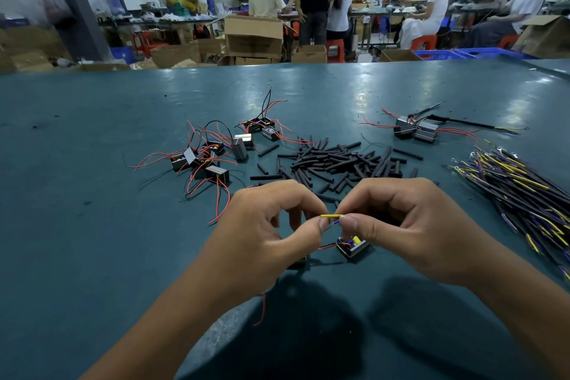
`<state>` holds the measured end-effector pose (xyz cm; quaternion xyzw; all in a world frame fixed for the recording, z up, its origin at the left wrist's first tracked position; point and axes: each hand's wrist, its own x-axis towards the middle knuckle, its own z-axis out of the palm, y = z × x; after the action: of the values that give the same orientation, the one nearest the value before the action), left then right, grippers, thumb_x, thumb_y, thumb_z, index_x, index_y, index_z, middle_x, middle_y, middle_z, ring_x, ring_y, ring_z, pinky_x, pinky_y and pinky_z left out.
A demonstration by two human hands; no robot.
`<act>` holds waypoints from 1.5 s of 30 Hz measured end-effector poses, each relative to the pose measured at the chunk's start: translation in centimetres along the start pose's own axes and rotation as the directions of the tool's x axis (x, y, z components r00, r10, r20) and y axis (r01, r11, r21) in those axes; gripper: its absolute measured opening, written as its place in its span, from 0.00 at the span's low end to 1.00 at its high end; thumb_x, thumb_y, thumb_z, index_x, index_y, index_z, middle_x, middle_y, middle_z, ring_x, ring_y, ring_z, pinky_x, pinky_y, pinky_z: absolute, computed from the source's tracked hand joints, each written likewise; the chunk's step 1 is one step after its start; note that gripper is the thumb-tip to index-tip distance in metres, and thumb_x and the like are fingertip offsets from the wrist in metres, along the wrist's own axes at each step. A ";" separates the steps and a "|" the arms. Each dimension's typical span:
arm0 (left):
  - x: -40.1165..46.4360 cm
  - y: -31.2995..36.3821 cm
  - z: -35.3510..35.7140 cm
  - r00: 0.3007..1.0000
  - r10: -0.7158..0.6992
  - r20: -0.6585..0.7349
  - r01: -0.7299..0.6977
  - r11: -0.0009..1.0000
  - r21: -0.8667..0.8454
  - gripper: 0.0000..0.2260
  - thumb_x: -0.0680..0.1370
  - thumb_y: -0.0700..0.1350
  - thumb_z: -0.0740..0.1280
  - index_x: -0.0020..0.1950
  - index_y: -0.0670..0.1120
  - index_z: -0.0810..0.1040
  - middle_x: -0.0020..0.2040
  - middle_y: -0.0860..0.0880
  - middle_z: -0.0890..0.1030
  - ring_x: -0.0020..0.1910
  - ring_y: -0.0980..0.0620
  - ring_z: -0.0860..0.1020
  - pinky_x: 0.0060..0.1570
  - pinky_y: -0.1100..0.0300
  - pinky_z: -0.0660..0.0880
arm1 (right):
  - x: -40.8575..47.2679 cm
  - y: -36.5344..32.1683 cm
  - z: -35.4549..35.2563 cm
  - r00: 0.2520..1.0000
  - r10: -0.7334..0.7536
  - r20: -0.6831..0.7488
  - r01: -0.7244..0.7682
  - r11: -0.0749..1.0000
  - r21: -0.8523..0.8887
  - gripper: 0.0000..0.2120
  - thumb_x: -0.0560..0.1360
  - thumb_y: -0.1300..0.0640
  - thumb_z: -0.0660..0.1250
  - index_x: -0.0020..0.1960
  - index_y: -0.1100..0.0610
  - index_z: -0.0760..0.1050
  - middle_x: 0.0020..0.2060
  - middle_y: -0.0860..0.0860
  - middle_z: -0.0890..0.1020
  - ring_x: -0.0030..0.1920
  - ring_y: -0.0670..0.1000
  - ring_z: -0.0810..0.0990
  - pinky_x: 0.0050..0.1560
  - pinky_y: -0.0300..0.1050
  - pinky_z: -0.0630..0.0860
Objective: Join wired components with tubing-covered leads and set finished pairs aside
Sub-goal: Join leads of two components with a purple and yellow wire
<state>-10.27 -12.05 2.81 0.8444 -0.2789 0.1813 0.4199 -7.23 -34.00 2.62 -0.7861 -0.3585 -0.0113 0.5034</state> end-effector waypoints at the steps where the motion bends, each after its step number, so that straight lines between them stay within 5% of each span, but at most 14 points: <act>1: 0.0 0.0 0.0 1.000 -0.001 -0.004 0.001 1.000 -0.004 0.03 0.75 0.47 0.69 0.42 0.52 0.82 0.37 0.57 0.79 0.39 0.52 0.76 0.38 0.59 0.69 | 0.0 0.0 0.0 1.000 -0.003 0.000 0.003 1.000 -0.002 0.07 0.75 0.46 0.70 0.47 0.49 0.82 0.37 0.54 0.83 0.36 0.59 0.80 0.37 0.58 0.78; 8: -0.1 0.3 0.4 0.996 -0.060 -0.065 0.055 0.995 -0.079 0.04 0.72 0.49 0.67 0.38 0.52 0.80 0.34 0.54 0.78 0.31 0.48 0.73 0.34 0.49 0.71 | 0.1 0.1 0.3 0.999 -0.028 -0.017 0.028 0.999 -0.029 0.05 0.76 0.49 0.70 0.47 0.49 0.81 0.36 0.53 0.82 0.34 0.57 0.79 0.35 0.55 0.77; 12: 0.2 0.3 0.2 0.995 0.104 -0.004 -0.102 0.981 0.164 0.01 0.70 0.40 0.69 0.39 0.45 0.79 0.35 0.54 0.76 0.36 0.53 0.73 0.37 0.56 0.71 | 0.0 0.1 0.1 0.999 -0.039 0.009 0.040 0.995 -0.088 0.02 0.76 0.52 0.71 0.46 0.50 0.81 0.34 0.50 0.82 0.32 0.51 0.79 0.33 0.48 0.77; 16: 0.3 -0.2 -0.2 0.958 0.257 0.128 -0.287 0.872 0.396 0.01 0.70 0.39 0.69 0.40 0.42 0.78 0.37 0.50 0.75 0.38 0.46 0.72 0.38 0.49 0.73 | 0.0 0.2 0.1 0.997 -0.053 0.048 0.061 0.982 -0.181 0.02 0.77 0.52 0.71 0.46 0.49 0.81 0.33 0.49 0.82 0.31 0.50 0.79 0.32 0.49 0.75; 20: 0.3 -0.4 -0.5 0.952 0.270 0.148 -0.307 0.844 0.440 0.03 0.70 0.38 0.70 0.40 0.42 0.77 0.37 0.50 0.74 0.38 0.46 0.71 0.38 0.48 0.72 | 0.0 0.3 0.2 0.997 -0.057 0.054 0.066 0.982 -0.178 0.03 0.77 0.50 0.70 0.46 0.49 0.81 0.33 0.49 0.81 0.31 0.51 0.79 0.32 0.51 0.75; 28: 0.5 -1.2 -2.0 0.984 0.170 -0.050 -0.151 0.952 0.265 0.02 0.74 0.39 0.67 0.42 0.45 0.78 0.38 0.54 0.75 0.38 0.53 0.73 0.41 0.64 0.68 | 0.2 0.3 -0.6 1.000 0.000 -0.026 0.002 0.998 0.071 0.02 0.75 0.57 0.70 0.43 0.51 0.81 0.34 0.52 0.82 0.34 0.44 0.80 0.38 0.33 0.74; 32: 0.2 -1.3 -1.4 0.997 0.011 0.074 -0.012 1.000 0.013 0.07 0.76 0.54 0.70 0.50 0.53 0.81 0.44 0.56 0.81 0.42 0.53 0.77 0.40 0.60 0.72 | 0.1 0.2 -0.2 1.000 0.003 0.005 -0.003 0.996 0.087 0.02 0.75 0.55 0.71 0.44 0.52 0.81 0.34 0.54 0.82 0.34 0.52 0.79 0.36 0.41 0.75; 34: 0.0 -1.1 -0.6 0.989 -0.052 0.140 0.072 0.987 -0.140 0.08 0.76 0.56 0.71 0.49 0.53 0.83 0.44 0.54 0.82 0.39 0.52 0.77 0.39 0.51 0.75 | 0.1 0.1 0.0 1.000 -0.009 0.011 0.008 0.999 0.045 0.03 0.75 0.53 0.71 0.45 0.51 0.81 0.34 0.54 0.82 0.34 0.57 0.79 0.35 0.45 0.76; 37: 0.0 -1.1 0.0 0.981 -0.125 0.146 0.159 0.955 -0.250 0.07 0.75 0.55 0.72 0.46 0.54 0.83 0.40 0.46 0.81 0.36 0.35 0.76 0.35 0.38 0.74 | 0.1 0.2 -0.1 1.000 -0.012 0.010 0.012 1.000 0.023 0.06 0.75 0.49 0.70 0.46 0.51 0.82 0.35 0.55 0.81 0.34 0.58 0.78 0.34 0.51 0.76; 45: -0.2 -1.3 0.4 0.973 -0.165 0.161 0.214 0.905 -0.368 0.08 0.75 0.54 0.70 0.42 0.50 0.79 0.35 0.55 0.74 0.31 0.38 0.67 0.30 0.43 0.64 | 0.1 0.3 0.1 0.999 -0.012 0.032 0.010 0.999 0.051 0.08 0.75 0.46 0.70 0.47 0.51 0.81 0.35 0.56 0.81 0.34 0.60 0.78 0.35 0.54 0.77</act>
<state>-9.62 -11.67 1.67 0.7790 -0.2513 0.0278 0.5738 -7.01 -33.96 2.34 -0.7711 -0.3709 0.0076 0.5175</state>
